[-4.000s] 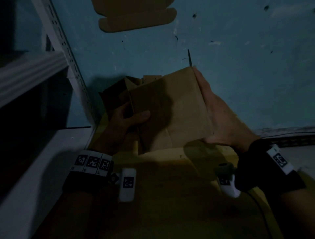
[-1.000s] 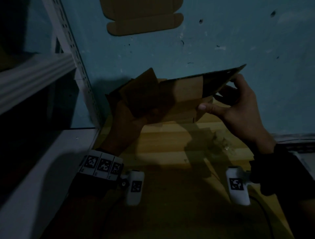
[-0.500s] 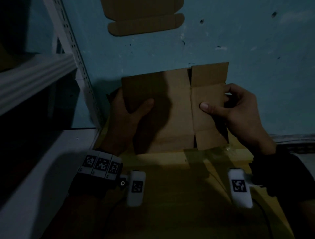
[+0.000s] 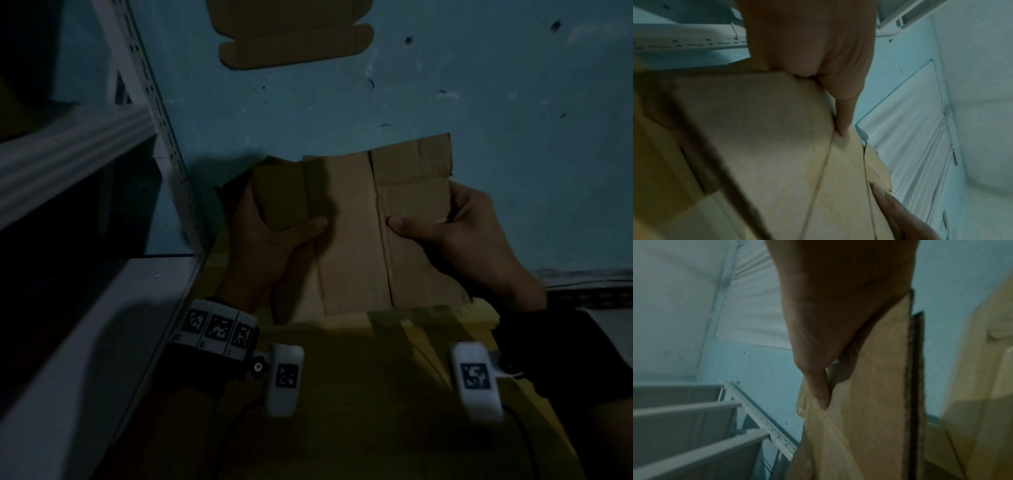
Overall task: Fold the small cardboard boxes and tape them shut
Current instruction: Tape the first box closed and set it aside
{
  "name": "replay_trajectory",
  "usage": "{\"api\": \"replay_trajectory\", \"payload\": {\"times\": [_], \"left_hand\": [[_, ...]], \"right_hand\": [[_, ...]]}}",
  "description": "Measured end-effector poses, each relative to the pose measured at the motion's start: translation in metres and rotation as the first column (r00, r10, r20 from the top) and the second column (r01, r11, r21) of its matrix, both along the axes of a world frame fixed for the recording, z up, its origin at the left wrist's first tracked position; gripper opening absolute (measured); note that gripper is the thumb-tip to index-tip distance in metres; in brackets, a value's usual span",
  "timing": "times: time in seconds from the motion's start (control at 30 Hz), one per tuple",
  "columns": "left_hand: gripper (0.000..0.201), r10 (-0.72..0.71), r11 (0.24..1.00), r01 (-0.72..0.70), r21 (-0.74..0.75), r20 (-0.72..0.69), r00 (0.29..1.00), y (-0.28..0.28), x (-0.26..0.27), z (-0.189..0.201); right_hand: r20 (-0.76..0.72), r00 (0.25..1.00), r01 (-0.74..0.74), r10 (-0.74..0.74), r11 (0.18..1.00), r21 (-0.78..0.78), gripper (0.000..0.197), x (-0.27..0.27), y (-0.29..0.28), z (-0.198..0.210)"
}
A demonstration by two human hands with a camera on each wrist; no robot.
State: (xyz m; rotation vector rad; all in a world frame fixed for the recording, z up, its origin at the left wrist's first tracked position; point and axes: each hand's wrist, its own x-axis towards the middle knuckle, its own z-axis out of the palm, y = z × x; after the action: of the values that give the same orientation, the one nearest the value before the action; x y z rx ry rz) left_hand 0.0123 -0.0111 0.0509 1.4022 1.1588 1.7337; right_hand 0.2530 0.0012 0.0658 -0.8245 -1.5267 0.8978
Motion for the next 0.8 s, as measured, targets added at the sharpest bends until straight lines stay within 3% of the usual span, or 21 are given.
{"api": "replay_trajectory", "payload": {"times": [0.1,0.2,0.4,0.5,0.6,0.7,0.73,0.8], "left_hand": [[0.080,0.054,0.998,-0.053,0.025,-0.053,0.997,0.002,0.002,0.000],[0.093,0.092,0.996,-0.091,0.008,-0.056,0.994,0.004,0.003,0.000],[0.093,-0.114,0.973,0.160,-0.166,0.260,0.959,0.006,-0.002,-0.001],[0.075,-0.293,0.900,0.388,-0.200,0.382,0.877,0.000,-0.002,0.003],[0.049,-0.368,0.845,0.524,-0.108,0.594,0.716,-0.006,-0.002,0.008],[0.054,-0.472,0.774,0.633,0.001,0.667,0.577,-0.012,-0.003,0.013],[0.052,-0.487,0.761,0.649,0.005,0.666,0.565,-0.013,-0.002,0.014],[0.045,-0.455,0.791,0.609,-0.054,0.614,0.645,-0.015,0.004,0.014]], "right_hand": [[0.040,0.999,0.034,-0.036,0.999,0.030,0.021,-0.002,0.001,-0.003],[0.031,0.998,0.058,-0.059,0.998,0.029,0.028,-0.003,0.000,0.000],[-0.041,0.996,0.073,-0.076,0.994,-0.078,0.038,0.005,-0.007,0.009],[-0.078,0.995,0.056,-0.067,0.989,-0.137,0.037,0.006,-0.005,0.009],[-0.147,0.988,0.026,-0.055,0.982,-0.189,0.031,0.010,-0.003,0.009],[-0.152,0.987,0.011,-0.044,0.977,-0.212,0.023,0.010,-0.005,0.009],[-0.141,0.989,0.013,-0.046,0.973,-0.229,0.026,0.007,-0.007,0.008],[-0.108,0.993,0.009,-0.039,0.963,-0.268,0.038,0.000,-0.011,0.009]]}}
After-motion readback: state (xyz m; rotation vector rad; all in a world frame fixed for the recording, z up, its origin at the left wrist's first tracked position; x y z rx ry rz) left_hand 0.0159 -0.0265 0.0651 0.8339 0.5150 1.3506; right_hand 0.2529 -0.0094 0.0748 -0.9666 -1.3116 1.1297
